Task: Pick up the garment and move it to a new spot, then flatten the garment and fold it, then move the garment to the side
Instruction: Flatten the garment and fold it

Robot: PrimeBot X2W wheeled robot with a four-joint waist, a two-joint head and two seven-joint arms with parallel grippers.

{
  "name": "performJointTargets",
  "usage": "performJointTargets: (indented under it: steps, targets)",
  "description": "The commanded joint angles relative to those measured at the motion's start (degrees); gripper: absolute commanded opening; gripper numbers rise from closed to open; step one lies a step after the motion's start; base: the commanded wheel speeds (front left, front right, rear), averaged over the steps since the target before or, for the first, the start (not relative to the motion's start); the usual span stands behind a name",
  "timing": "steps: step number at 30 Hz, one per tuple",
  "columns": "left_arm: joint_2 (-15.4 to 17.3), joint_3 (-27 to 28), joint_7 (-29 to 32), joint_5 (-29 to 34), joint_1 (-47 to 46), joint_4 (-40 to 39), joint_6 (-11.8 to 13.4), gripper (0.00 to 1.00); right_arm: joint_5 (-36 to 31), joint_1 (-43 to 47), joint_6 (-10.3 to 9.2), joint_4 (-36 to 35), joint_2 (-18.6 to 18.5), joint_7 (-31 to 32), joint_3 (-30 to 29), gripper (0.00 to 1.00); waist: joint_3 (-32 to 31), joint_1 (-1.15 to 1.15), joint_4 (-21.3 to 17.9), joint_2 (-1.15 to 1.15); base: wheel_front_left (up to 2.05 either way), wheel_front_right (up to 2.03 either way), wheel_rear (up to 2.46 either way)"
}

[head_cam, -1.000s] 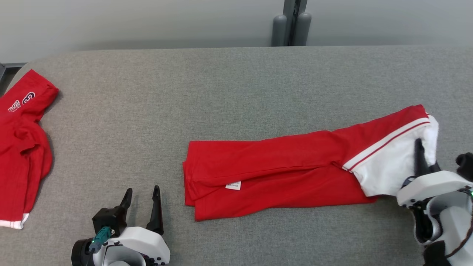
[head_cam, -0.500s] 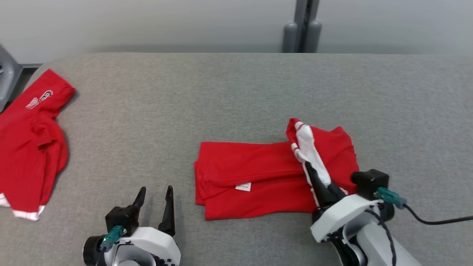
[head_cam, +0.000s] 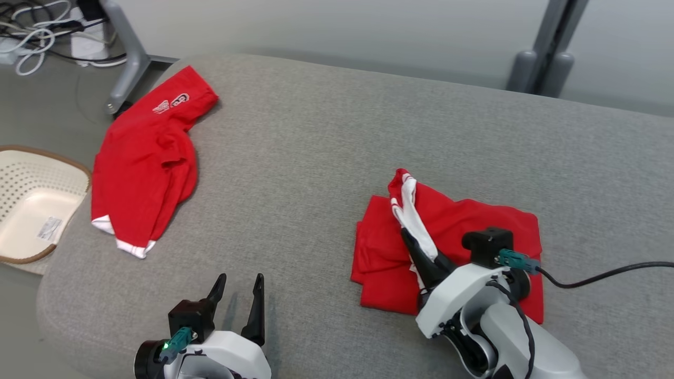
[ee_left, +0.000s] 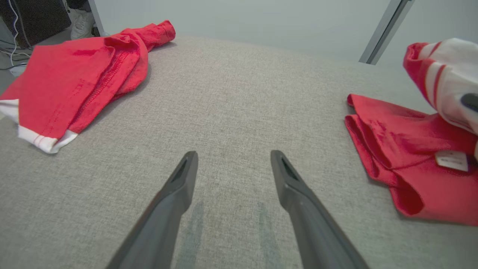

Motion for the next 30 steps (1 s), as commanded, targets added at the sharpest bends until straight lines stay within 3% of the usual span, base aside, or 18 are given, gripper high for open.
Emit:
performJointTargets:
  steps: [1,2,3,8,15,20,30]
  targets:
    - [0.2,-0.1,0.0,-0.3,0.4,0.0,0.3,1.00,0.9,-0.8,0.00,-0.3,-0.2,-0.4,0.8,0.19,0.1,0.00,1.2,0.00,0.00,0.00,0.00]
    - [0.2,-0.2,0.0,-0.4,0.5,-0.1,0.3,1.00,2.2,-1.0,0.00,-0.3,-0.2,-0.4,1.6,0.47,0.1,0.00,1.3,0.00,0.00,0.00,0.00]
    - [0.2,-0.2,0.0,-0.4,0.6,-0.1,0.4,1.00,3.2,-1.4,0.00,-0.5,-0.3,-0.5,2.2,1.00,0.2,0.00,1.3,0.00,0.00,0.00,0.00]
    - [0.2,0.4,0.0,-0.5,0.0,-0.8,1.1,1.00,2.1,-2.7,0.00,-2.0,-0.4,-0.5,-1.9,1.00,0.4,0.00,-0.9,0.00,0.00,0.00,0.00]
    - [0.2,2.8,0.0,1.2,-1.1,-2.6,1.3,1.00,-10.8,2.1,0.00,-6.8,-0.3,-0.5,-20.7,1.00,0.4,0.00,-6.5,0.00,0.00,0.00,0.00]
    - [0.2,5.1,0.0,2.9,-1.3,-4.0,1.4,1.00,-18.9,7.1,0.00,-11.0,-0.2,-0.5,-30.3,1.00,0.1,0.00,-10.4,0.00,0.00,0.00,0.00]
    - [0.2,8.4,0.0,5.4,0.6,-4.4,0.0,1.00,-26.0,14.8,0.00,-14.8,-0.2,-0.5,-37.8,1.00,-1.2,0.00,-15.8,0.00,0.00,0.00,0.00]
